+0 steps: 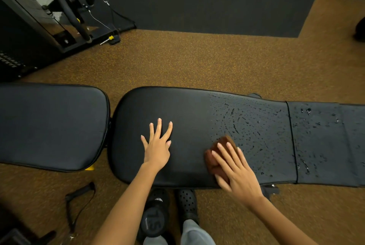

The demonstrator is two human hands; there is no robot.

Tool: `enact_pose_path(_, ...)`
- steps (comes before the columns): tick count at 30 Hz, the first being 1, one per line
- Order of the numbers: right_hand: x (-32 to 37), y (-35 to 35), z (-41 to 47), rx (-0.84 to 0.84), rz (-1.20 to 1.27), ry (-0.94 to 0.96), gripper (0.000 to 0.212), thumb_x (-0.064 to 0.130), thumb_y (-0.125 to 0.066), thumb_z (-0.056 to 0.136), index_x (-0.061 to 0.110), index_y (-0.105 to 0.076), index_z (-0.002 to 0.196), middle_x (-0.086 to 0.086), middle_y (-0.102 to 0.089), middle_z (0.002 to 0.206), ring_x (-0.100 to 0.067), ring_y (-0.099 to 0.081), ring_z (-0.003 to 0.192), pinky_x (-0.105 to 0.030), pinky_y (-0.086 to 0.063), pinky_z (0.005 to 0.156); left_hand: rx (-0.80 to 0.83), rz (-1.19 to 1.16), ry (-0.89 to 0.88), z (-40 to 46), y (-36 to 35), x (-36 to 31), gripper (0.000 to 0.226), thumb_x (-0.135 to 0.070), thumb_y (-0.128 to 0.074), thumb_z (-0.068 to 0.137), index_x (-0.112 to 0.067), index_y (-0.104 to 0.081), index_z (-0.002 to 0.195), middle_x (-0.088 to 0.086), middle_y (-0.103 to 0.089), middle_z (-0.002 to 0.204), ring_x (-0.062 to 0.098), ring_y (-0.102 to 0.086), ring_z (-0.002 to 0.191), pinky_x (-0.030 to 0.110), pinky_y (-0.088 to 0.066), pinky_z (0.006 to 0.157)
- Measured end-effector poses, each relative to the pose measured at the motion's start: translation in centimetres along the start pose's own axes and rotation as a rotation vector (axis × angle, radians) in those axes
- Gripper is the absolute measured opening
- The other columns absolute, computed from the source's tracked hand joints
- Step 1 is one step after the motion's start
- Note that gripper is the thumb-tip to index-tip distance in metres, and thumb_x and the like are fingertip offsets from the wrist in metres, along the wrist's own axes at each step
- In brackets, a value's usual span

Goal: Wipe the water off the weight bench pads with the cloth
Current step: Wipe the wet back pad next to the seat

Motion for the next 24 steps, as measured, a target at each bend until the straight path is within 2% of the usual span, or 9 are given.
enact_pose_path(5, 0.9, 0.4, 5.8, -0.029, 0.057, -0.199, 0.064, 0.050, -0.030, 0.100, 0.015, -0.024, 0.153, -0.007, -0.017, 0.161, -0.028, -0.005, 0.150, -0.049, -0.007, 0.120, -0.019, -0.008, 0.009, 0.0, -0.1, 0.0, 0.063, -0.019, -0.035, 0.103, -0.036, 0.003, 0.150, -0.001, 0.018, 0.159, 0.028, 0.021, 0.144, 0.060, 0.001, 0.113)
enact_pose_path(7, 2.8, 0.0, 7.4, -0.018, 0.112, -0.214, 0.065, 0.050, -0.029, 0.101, 0.014, -0.020, 0.154, -0.005, -0.013, 0.162, -0.027, 0.000, 0.150, -0.049, -0.004, 0.120, -0.017, -0.016, 0.008, 0.0, -0.2, 0.0, 0.063, -0.019, -0.035, 0.103, -0.037, 0.003, 0.150, -0.002, 0.018, 0.159, 0.028, 0.020, 0.144, 0.060, 0.001, 0.113)
enact_pose_path(11, 6.8, -1.3, 5.9, 0.043, 0.150, -0.021, 0.065, 0.051, -0.032, 0.102, 0.019, -0.012, 0.155, -0.001, -0.006, 0.163, -0.023, 0.005, 0.150, -0.048, -0.006, 0.119, -0.007, -0.012, 0.001, 0.0, -0.2, 0.1, 0.063, -0.019, -0.034, 0.103, -0.037, 0.004, 0.150, -0.001, 0.018, 0.159, 0.028, 0.020, 0.144, 0.061, 0.000, 0.113)
enact_pose_path(15, 6.6, -1.5, 1.5, 0.069, 0.010, 0.239, 0.063, 0.050, -0.037, 0.100, 0.025, -0.017, 0.155, 0.002, -0.013, 0.162, -0.023, -0.006, 0.150, -0.044, -0.004, 0.120, 0.003, 0.001, 0.000, 0.1, 0.0, 0.0, 0.063, -0.020, -0.034, 0.103, -0.036, 0.004, 0.150, -0.001, 0.019, 0.158, 0.028, 0.020, 0.144, 0.061, 0.000, 0.113)
enact_pose_path(17, 4.8, -1.0, 0.6, 0.048, -0.035, 0.262, 0.063, 0.048, -0.040, 0.098, 0.024, -0.021, 0.154, 0.001, -0.016, 0.162, -0.024, -0.010, 0.150, -0.045, -0.006, 0.120, 0.007, 0.001, -0.002, 0.0, -0.1, 0.1, 0.063, -0.020, -0.034, 0.103, -0.037, 0.005, 0.150, -0.001, 0.019, 0.158, 0.028, 0.021, 0.144, 0.060, 0.000, 0.113)
enact_pose_path(21, 1.0, 0.3, 3.3, -0.007, 0.022, 0.019, 0.059, 0.047, -0.033, 0.100, 0.021, -0.025, 0.153, -0.004, -0.020, 0.161, -0.025, -0.006, 0.150, -0.047, -0.008, 0.120, -0.001, -0.009, -0.002, -0.1, 0.0, 0.1, 0.063, -0.020, -0.034, 0.103, -0.037, 0.005, 0.150, -0.002, 0.020, 0.158, 0.027, 0.022, 0.143, 0.059, 0.003, 0.113)
enact_pose_path(24, 1.7, 0.4, 7.3, -0.027, 0.115, -0.174, 0.058, 0.046, -0.031, 0.101, 0.017, -0.032, 0.150, -0.005, -0.024, 0.159, -0.027, -0.007, 0.150, -0.047, -0.006, 0.121, -0.008, -0.017, -0.003, 0.0, -0.1, 0.1, 0.063, -0.019, -0.034, 0.103, -0.037, 0.004, 0.150, -0.002, 0.020, 0.158, 0.027, 0.022, 0.144, 0.059, 0.003, 0.113)
Point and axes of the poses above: each hand's wrist, its own z-axis towards the middle knuckle, its own y-axis out of the back of the hand, x = y × z, the point moved 9 cm from there along z, towards the middle knuckle
